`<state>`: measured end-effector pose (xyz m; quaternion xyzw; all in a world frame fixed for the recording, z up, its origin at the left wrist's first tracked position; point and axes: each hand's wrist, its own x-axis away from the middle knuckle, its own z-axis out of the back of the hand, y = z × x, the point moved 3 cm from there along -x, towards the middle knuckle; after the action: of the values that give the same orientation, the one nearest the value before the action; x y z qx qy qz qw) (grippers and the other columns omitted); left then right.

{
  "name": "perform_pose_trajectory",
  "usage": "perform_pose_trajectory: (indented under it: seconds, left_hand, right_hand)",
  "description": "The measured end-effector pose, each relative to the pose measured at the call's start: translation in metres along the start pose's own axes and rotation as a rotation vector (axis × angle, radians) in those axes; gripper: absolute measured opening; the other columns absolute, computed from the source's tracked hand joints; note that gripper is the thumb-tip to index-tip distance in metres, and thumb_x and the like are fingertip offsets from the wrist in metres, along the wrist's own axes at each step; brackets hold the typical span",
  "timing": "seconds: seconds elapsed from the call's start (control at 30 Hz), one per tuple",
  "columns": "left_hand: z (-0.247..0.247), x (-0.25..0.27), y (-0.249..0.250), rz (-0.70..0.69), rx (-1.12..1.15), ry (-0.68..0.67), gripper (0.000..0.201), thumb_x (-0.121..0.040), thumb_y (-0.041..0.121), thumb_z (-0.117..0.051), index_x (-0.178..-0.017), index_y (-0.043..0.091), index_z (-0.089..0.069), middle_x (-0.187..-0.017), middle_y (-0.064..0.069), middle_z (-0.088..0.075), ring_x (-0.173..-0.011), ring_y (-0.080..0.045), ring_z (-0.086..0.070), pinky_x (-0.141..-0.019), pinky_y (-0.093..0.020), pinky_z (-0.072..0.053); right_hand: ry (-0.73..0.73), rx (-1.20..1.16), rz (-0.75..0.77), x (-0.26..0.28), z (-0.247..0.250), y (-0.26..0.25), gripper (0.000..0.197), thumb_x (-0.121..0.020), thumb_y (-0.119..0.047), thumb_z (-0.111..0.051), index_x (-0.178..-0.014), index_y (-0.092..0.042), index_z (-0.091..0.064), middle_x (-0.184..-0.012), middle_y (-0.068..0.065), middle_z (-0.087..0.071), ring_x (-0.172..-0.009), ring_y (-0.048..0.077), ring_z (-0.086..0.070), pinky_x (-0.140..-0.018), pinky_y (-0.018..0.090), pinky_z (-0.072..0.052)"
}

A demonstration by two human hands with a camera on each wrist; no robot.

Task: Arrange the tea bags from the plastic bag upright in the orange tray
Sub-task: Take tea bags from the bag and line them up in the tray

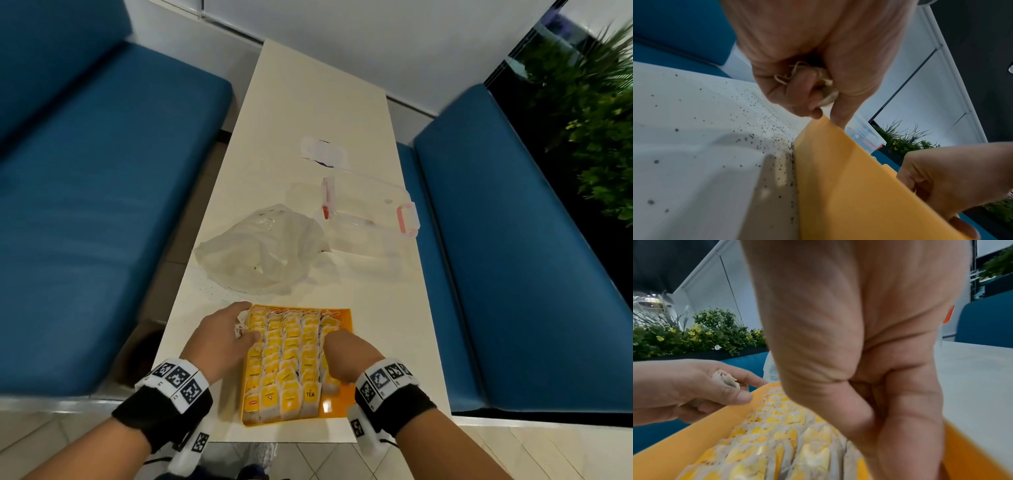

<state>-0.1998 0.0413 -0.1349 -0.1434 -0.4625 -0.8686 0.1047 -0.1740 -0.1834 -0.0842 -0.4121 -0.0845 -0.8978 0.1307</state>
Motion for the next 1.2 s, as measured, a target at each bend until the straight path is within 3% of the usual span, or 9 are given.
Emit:
perform_pose_trajectory:
  seconds: [0.17,0.33,0.43,0.53,0.77,0.97,1.07,1.13,1.2]
  left_hand:
    - [-0.001,-0.001,-0.002,0.015,0.033,0.001,0.053,-0.088,0.031,-0.075,-0.137,0.029,-0.055,-0.117,0.002,-0.069,-0.102,-0.015,-0.062,-0.090,-0.029,-0.051]
    - [-0.001,-0.001,-0.004,0.009,0.056,-0.011,0.052,-0.088,0.032,-0.075,-0.136,0.030,-0.056,-0.114,0.006,-0.070,-0.100,-0.013,-0.063,-0.088,-0.028,-0.051]
    - [-0.003,-0.002,-0.005,0.010,0.074,-0.021,0.054,-0.089,0.030,-0.074,-0.139,0.031,-0.053,-0.113,0.005,-0.070,-0.099,-0.014,-0.063,-0.089,-0.028,-0.051]
    - [-0.004,-0.002,-0.004,0.004,0.092,-0.035,0.058,-0.090,0.028,-0.074,-0.143,0.032,-0.050,-0.113,0.003,-0.069,-0.100,-0.015,-0.063,-0.091,-0.028,-0.051]
    - [-0.001,-0.004,-0.001,0.008,0.084,-0.064,0.060,-0.090,0.028,-0.074,-0.145,0.030,-0.049,-0.117,0.001,-0.069,-0.106,-0.017,-0.063,-0.093,-0.027,-0.050]
    - [0.007,0.000,0.008,0.007,0.092,-0.039,0.052,-0.086,0.039,-0.076,-0.134,0.037,-0.055,-0.112,0.003,-0.068,-0.106,-0.015,-0.062,-0.093,-0.032,-0.051]
    - [0.012,0.001,0.016,0.064,0.377,-0.063,0.016,-0.090,0.040,-0.072,-0.105,0.032,-0.072,-0.093,0.011,-0.069,-0.083,-0.012,-0.062,-0.069,-0.029,-0.050]
    - [0.011,0.003,0.026,0.210,0.702,-0.171,0.017,-0.097,0.035,-0.063,-0.101,0.022,-0.074,-0.081,0.002,-0.062,-0.065,-0.015,-0.054,-0.055,-0.026,-0.041]
    - [0.010,0.006,0.036,0.311,0.913,-0.256,0.028,-0.101,0.034,-0.056,-0.107,0.012,-0.072,-0.083,-0.007,-0.058,-0.063,-0.016,-0.053,-0.053,-0.026,-0.041]
  right_hand:
    - [0.139,-0.129,-0.051,-0.007,-0.006,0.002,0.026,-0.095,0.001,-0.044,-0.118,-0.003,-0.057,-0.126,0.016,-0.056,-0.114,0.029,-0.059,-0.091,0.033,-0.048]
    - [0.291,-0.148,-0.075,0.006,-0.013,0.006,0.023,-0.091,-0.002,-0.044,-0.109,-0.007,-0.058,-0.116,0.012,-0.058,-0.105,0.029,-0.060,-0.076,0.027,-0.040]
    - [0.189,-0.139,-0.080,0.013,-0.033,0.005,0.017,-0.092,-0.006,-0.046,-0.098,-0.012,-0.060,-0.110,0.012,-0.063,-0.099,0.027,-0.064,-0.073,0.027,-0.045]
    - [0.090,-0.161,-0.045,0.012,-0.049,0.002,0.017,-0.095,-0.007,-0.046,-0.100,-0.013,-0.061,-0.114,0.014,-0.064,-0.105,0.029,-0.063,-0.082,0.031,-0.049]
    - [0.154,-0.230,-0.054,-0.008,-0.065,0.004,0.024,-0.095,-0.018,-0.050,-0.116,-0.013,-0.061,-0.121,0.009,-0.060,-0.108,0.026,-0.063,-0.087,0.032,-0.052]
    - [0.148,-0.224,-0.021,0.001,-0.053,0.007,0.016,-0.092,-0.013,-0.049,-0.101,-0.015,-0.062,-0.114,0.012,-0.062,-0.103,0.028,-0.063,-0.079,0.031,-0.050]
    - [0.297,-0.271,0.029,0.014,-0.020,0.003,0.013,-0.090,-0.010,-0.052,-0.097,-0.014,-0.062,-0.108,0.007,-0.061,-0.099,0.024,-0.062,-0.079,0.032,-0.051]
    - [0.445,-0.373,0.135,0.025,0.003,-0.009,0.016,-0.091,-0.016,-0.057,-0.105,-0.018,-0.064,-0.109,0.000,-0.060,-0.096,0.016,-0.059,-0.083,0.033,-0.051]
    - [0.535,-0.438,0.292,0.035,0.021,-0.029,0.017,-0.091,-0.027,-0.061,-0.107,-0.023,-0.062,-0.107,-0.007,-0.057,-0.085,0.007,-0.053,-0.082,0.033,-0.051]
